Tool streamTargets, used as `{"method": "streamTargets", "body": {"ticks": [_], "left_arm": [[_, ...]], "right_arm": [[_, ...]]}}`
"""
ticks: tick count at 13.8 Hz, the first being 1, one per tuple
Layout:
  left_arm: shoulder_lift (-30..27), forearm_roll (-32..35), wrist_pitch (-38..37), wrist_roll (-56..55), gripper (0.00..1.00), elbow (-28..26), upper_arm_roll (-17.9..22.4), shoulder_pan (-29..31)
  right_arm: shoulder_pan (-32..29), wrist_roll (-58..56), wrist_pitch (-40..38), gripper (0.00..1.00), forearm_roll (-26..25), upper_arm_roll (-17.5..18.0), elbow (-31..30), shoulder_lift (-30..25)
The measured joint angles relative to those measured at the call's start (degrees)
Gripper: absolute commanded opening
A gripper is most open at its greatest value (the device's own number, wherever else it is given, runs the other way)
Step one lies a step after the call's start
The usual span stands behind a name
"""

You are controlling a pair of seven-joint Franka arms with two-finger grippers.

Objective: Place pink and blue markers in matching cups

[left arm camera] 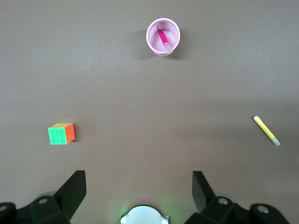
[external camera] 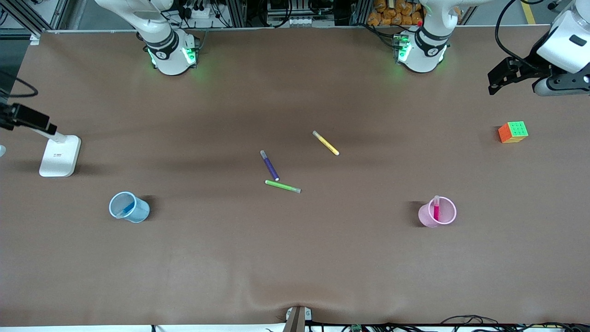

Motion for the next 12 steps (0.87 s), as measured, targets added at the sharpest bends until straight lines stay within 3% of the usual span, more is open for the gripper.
{"method": "streamTargets", "body": {"ticks": [3, 6, 12], "left_arm": [[0.5, 0.0, 0.2, 0.0, 1.00, 0.1, 0.3, 0.7], [0.7, 0.0, 0.2, 0.0, 1.00, 0.2, 0.3, 1.0], [0.7, 0.0, 0.2, 0.0, 1.00, 0.2, 0.3, 1.7]], "right_arm": [[0.0, 0.0, 4.5, 1.00, -0.1, -0.1, -12.2, -7.5], [-0.2, -1.9, 5.9, 1.00, 0.0, -0.2, -18.8, -10.3], [0.1, -6.8, 6.2, 1.00, -0.4, 0.5, -13.7, -10.3]]}}
